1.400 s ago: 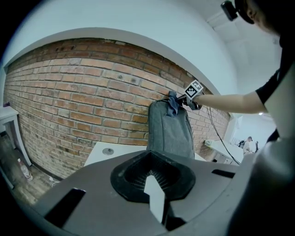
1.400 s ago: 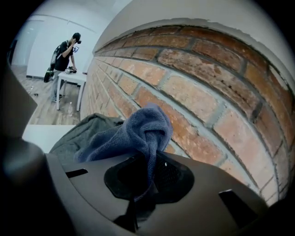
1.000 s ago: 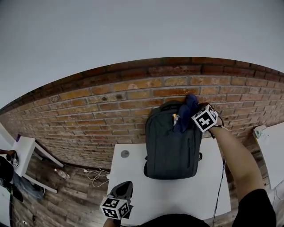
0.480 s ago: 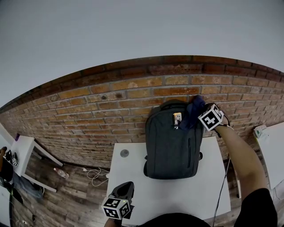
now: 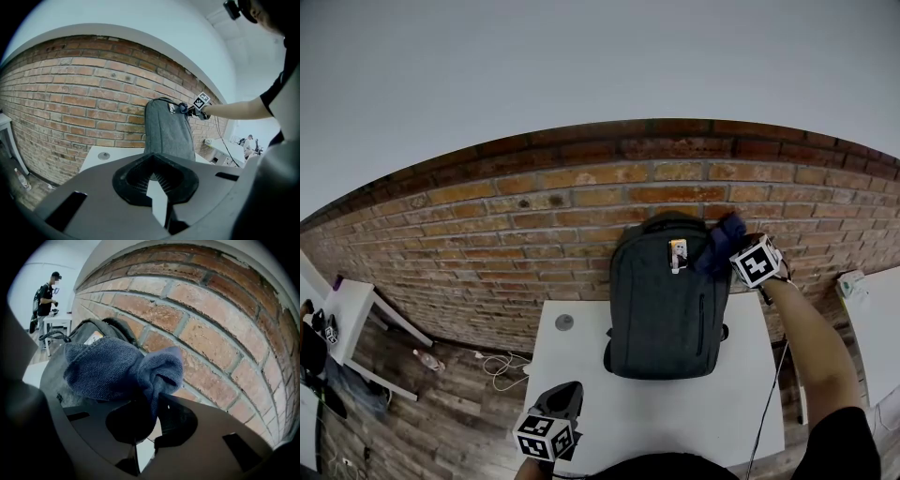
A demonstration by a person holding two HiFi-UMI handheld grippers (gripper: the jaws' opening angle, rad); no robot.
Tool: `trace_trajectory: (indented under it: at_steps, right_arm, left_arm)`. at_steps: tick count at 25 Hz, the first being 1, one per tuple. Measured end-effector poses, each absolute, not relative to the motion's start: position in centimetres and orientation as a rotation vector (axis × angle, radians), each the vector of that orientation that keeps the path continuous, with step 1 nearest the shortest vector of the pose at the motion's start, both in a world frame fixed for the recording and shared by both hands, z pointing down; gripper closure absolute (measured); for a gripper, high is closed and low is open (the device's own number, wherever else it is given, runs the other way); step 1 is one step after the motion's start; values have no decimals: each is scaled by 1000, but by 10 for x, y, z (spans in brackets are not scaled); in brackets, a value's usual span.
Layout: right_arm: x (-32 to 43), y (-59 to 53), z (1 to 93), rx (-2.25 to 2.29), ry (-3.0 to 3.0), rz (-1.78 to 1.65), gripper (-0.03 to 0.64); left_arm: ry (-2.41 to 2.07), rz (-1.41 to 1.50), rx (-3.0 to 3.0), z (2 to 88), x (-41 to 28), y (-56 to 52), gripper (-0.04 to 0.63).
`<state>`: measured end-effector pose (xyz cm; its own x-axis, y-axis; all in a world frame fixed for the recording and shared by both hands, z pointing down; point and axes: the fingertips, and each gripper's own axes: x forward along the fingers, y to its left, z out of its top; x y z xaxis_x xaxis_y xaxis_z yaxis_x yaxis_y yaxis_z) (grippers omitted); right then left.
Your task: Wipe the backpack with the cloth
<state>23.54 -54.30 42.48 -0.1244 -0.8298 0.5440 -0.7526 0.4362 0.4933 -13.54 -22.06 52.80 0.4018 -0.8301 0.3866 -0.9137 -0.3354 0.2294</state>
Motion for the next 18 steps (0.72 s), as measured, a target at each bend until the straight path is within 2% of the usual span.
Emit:
trace_trajectory:
  at_steps: [11, 18]
  right_arm:
    - [189, -551, 381, 1331, -1983, -255, 578]
    - [121, -548, 354, 1256, -2076, -357, 578]
  left_arm:
    - [-1536, 262, 2208, 534, -151, -210, 598]
    - [-1519, 268, 2207, 537, -146, -209, 598]
